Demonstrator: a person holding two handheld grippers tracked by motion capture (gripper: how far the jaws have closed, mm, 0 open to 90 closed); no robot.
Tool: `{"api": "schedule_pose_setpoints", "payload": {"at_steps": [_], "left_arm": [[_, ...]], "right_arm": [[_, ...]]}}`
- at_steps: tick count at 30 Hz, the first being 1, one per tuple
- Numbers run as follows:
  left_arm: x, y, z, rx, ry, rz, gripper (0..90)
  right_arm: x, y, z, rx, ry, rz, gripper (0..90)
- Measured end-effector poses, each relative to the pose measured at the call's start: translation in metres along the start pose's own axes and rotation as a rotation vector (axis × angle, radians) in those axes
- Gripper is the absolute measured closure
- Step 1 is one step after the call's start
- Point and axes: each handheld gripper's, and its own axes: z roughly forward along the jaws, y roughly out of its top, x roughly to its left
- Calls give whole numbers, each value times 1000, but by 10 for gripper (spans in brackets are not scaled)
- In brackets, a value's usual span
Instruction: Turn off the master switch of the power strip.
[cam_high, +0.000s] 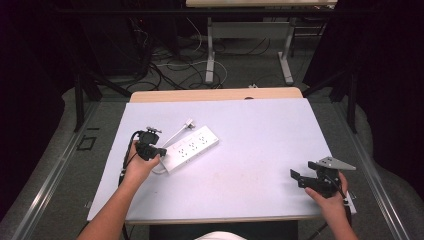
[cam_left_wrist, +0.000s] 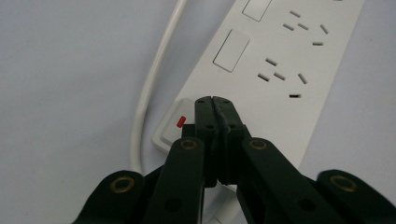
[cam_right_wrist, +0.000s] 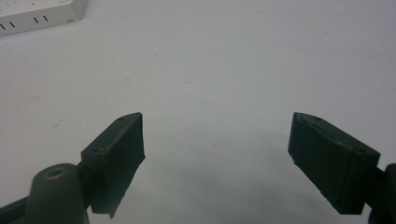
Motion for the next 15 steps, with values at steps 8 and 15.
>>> {"api": "schedule_pose_setpoints", "payload": {"at_steps": [8, 15], "left_arm": [[2, 0, 4, 10, 7, -22, 900], [3, -1, 4, 1, -3, -41, 900]], "right_arm": [[1, 0, 0, 0, 1, 7, 178], [0, 0, 0, 6, 1, 2, 178]]}}
